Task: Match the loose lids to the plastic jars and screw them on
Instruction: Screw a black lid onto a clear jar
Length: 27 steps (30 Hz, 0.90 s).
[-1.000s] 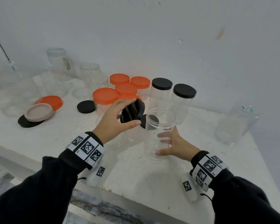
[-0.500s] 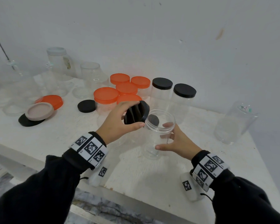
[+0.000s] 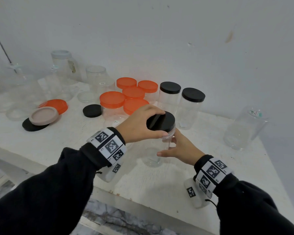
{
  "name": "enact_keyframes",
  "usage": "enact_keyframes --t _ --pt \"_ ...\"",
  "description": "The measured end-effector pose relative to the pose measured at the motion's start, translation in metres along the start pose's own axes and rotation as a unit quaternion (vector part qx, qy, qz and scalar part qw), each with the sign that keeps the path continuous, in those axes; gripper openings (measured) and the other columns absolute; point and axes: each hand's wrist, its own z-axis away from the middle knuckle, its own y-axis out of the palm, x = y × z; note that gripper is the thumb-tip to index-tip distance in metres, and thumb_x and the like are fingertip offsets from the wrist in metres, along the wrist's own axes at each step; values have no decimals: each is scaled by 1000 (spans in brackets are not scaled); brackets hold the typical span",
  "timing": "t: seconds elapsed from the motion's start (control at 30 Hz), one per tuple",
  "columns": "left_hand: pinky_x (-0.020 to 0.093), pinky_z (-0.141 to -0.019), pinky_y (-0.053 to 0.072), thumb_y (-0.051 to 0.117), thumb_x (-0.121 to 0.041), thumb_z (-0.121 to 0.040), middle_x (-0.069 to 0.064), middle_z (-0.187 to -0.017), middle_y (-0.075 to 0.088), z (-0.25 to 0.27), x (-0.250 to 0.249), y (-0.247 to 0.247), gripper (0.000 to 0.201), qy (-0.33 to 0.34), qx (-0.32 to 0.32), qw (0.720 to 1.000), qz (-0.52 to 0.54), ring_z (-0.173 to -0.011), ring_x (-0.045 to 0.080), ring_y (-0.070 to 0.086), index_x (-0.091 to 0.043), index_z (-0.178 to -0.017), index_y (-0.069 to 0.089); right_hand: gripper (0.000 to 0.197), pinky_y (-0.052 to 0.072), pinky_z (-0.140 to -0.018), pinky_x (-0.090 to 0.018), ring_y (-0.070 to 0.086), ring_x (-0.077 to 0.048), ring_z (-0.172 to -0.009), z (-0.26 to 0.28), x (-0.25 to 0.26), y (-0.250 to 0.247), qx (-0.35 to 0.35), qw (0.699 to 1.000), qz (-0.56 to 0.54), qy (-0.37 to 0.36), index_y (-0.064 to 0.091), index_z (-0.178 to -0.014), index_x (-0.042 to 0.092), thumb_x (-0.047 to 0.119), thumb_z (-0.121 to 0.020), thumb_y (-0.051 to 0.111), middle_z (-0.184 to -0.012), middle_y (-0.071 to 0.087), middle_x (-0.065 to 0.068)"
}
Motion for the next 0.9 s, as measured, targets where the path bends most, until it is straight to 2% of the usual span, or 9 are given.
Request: enact_keyframes --t 0.1,0.2,0.3,0.4,0.53,0.6,0.67,0.8,0.9 --pt "11 -86 31 68 -50 -66 -12 -117 42 -2 -2 1 68 7 17 1000 -24 -110 7 41 -20 -125 52 79 50 -84 -24 48 -12 -115 0 1 1 4 1000 9 -5 33 -123 35 20 -66 85 -127 47 9" --pt "19 -91 31 76 -41 -72 -12 -118 40 -2 -2 2 64 2 22 999 -25 -112 7 39 -20 -127 50 80 50 -81 -22 48 -13 -116 0 1 2 1 1000 12 -8 32 -124 35 21 -66 84 -128 46 8" --pt "19 -94 34 77 -43 -69 -11 -120 39 0 -3 3 71 -3 25 1000 -12 -113 7 38 -20 -129 48 89 47 -89 -26 43 -14 -123 0 1 -1 36 999 15 -2 26 -131 33 23 -65 85 -134 40 10" --pt "20 -102 31 80 -48 -56 -5 -137 34 7 1 9 106 -46 27 996 68 -125 7 34 -20 -142 26 118 39 -103 -32 37 -12 -130 1 5 -14 106 994 19 6 9 -141 33 36 -52 87 -144 28 10" --pt "24 -108 30 86 -29 -56 -6 -139 28 23 9 24 126 -112 4 969 220 -129 6 31 -23 -147 -2 140 43 -101 -32 42 -11 -127 1 35 -40 64 997 -33 -12 4 -145 29 59 -35 86 -141 31 8" --pt "25 -109 29 84 -28 -57 -6 -139 30 28 12 35 126 -128 -23 960 247 -130 7 32 -25 -146 -5 139 46 -92 -25 43 -7 -124 0 57 -50 59 998 2 -30 7 -145 30 69 -33 81 -136 33 11" --pt "19 -106 30 85 -23 -59 -6 -138 33 28 14 44 120 -141 -55 953 263 -128 7 36 -25 -145 1 122 44 -96 -26 41 -9 -127 -1 80 -55 90 991 91 -34 14 -144 31 64 -47 81 -136 34 12" --pt "13 -98 36 86 -40 -52 -6 -136 38 25 21 51 106 -136 -78 949 275 -123 2 42 -26 -136 23 94 35 -103 -26 39 -9 -124 -11 117 -46 159 926 336 -60 17 -147 30 47 -73 73 -142 35 5" --pt "7 -91 37 85 -35 -55 -6 -132 43 24 23 51 96 -138 -73 954 258 -120 -2 44 -28 -131 27 90 39 -96 -28 43 -16 -116 -20 130 -31 194 860 467 -68 13 -148 36 48 -78 68 -138 35 1"
